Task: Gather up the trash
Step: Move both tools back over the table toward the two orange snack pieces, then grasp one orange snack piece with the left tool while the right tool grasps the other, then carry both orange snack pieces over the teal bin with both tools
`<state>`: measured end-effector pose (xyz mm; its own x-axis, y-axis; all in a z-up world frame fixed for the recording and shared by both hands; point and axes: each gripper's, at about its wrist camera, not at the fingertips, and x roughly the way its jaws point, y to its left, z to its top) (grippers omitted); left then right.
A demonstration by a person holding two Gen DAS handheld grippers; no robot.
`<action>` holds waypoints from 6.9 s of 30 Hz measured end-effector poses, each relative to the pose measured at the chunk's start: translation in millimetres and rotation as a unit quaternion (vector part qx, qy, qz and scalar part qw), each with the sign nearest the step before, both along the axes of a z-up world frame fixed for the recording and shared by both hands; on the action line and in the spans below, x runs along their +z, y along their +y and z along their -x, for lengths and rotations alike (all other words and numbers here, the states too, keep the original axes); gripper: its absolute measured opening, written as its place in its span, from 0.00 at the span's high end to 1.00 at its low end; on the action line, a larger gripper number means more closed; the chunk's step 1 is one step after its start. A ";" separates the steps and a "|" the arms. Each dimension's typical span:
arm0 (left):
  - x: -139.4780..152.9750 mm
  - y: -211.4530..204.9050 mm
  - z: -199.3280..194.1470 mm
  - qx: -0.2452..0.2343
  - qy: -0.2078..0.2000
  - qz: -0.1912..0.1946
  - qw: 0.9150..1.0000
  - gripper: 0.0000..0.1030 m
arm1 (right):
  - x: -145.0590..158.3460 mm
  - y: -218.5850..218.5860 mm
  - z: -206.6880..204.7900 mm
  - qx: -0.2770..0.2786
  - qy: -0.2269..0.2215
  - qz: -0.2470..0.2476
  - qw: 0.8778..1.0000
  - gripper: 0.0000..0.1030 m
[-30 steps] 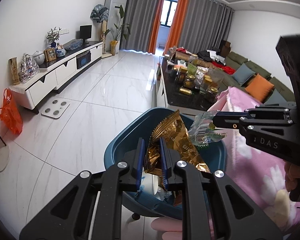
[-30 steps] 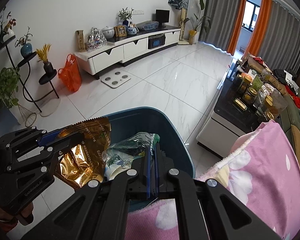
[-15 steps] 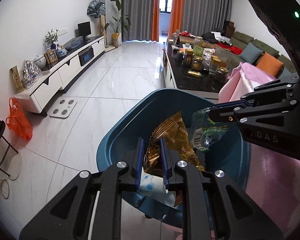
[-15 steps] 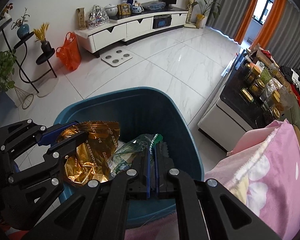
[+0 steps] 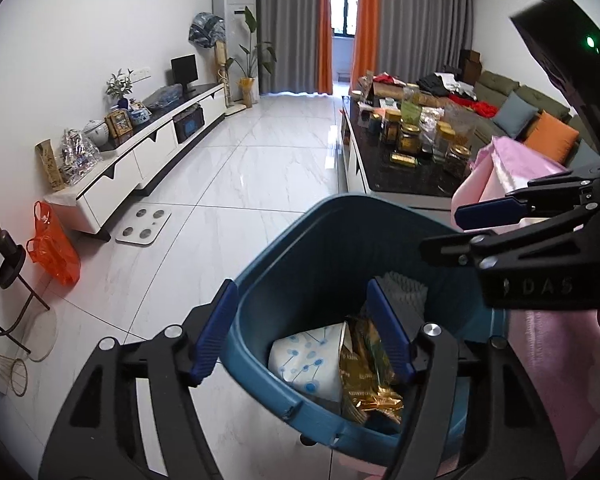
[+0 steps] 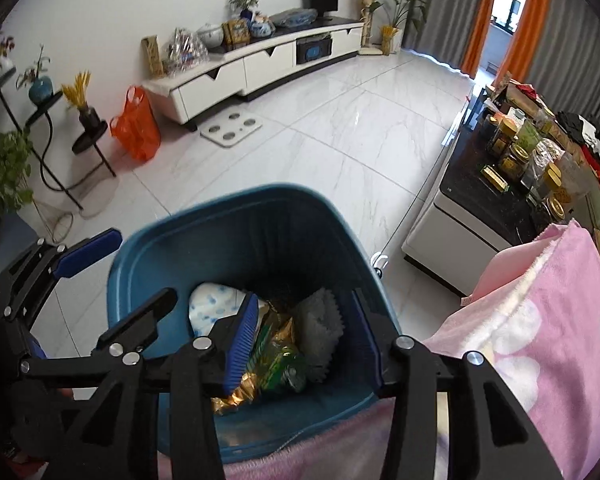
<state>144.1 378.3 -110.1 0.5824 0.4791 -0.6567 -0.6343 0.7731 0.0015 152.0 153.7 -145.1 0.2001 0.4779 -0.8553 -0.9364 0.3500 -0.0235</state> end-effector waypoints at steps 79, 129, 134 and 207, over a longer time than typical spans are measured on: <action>125.3 -414.2 0.0 -0.407 -0.119 -0.025 0.905 0.06 | 63.1 -547.2 64.0 -0.419 -0.131 -0.246 0.864 0.07; 55.5 -384.0 -114.0 -0.419 0.001 0.135 0.898 0.88 | -0.6 -454.0 -97.5 -0.323 0.037 -0.125 0.937 0.47; 61.2 -375.1 -100.3 -0.417 -0.010 0.134 0.899 0.88 | -0.3 -459.5 -92.8 -0.331 0.060 -0.143 0.931 0.80; 145.6 -76.7 138.5 -0.091 -0.116 0.028 0.989 0.89 | 103.0 -128.2 59.7 -0.037 -0.041 -0.172 0.984 0.90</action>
